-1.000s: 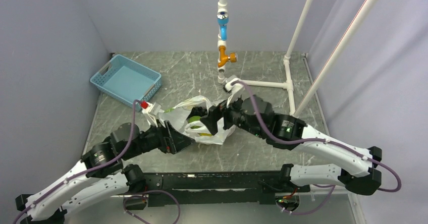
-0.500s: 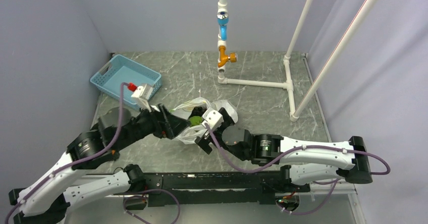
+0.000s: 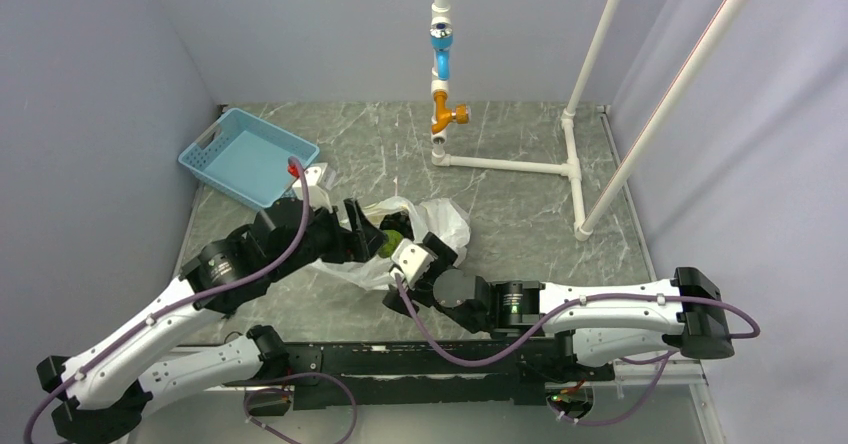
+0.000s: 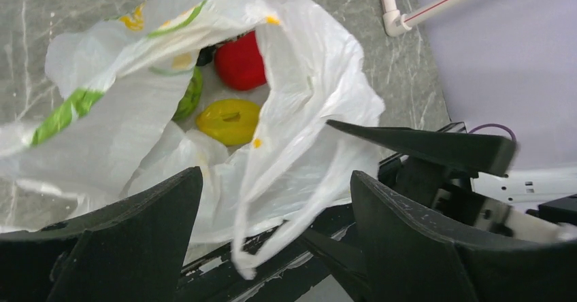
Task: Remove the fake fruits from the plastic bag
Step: Adjust the plastic bag at the center of the board.
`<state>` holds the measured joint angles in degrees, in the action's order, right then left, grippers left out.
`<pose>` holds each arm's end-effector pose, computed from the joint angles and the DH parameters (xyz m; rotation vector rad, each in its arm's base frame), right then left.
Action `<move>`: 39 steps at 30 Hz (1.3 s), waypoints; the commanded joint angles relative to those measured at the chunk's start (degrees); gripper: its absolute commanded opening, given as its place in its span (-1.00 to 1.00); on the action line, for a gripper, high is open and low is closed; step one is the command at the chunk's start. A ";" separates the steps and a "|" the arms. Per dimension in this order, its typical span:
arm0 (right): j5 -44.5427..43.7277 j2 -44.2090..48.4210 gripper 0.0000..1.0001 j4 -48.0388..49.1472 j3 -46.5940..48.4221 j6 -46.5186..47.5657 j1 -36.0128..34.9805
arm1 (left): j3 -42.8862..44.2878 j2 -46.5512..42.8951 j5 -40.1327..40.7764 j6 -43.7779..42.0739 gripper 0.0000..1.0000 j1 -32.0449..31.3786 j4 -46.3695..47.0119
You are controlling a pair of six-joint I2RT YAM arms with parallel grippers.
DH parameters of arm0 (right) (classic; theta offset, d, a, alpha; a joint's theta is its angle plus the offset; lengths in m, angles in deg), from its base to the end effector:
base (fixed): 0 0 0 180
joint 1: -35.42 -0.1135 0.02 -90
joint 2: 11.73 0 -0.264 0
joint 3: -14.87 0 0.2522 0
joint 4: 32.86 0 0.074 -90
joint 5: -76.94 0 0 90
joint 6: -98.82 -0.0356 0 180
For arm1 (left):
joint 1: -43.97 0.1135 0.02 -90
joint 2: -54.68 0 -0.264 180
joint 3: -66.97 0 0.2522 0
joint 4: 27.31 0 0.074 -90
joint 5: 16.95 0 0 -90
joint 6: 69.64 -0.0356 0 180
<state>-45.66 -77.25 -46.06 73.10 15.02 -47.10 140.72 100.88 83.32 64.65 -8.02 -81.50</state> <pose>0.0526 0.2535 0.2854 -1.0245 1.5841 0.3675 0.1025 -0.1208 0.3718 0.0253 2.1416 -0.8546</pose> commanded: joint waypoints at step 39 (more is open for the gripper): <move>-9.87 15.76 -1.00 14.40 -6.17 -12.41 1.19 | -17.27 14.91 -11.49 6.28 -0.16 5.01 22.96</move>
<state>-51.67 -66.08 -39.18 66.67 6.60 -46.16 122.99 110.12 65.55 73.46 -3.93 -52.49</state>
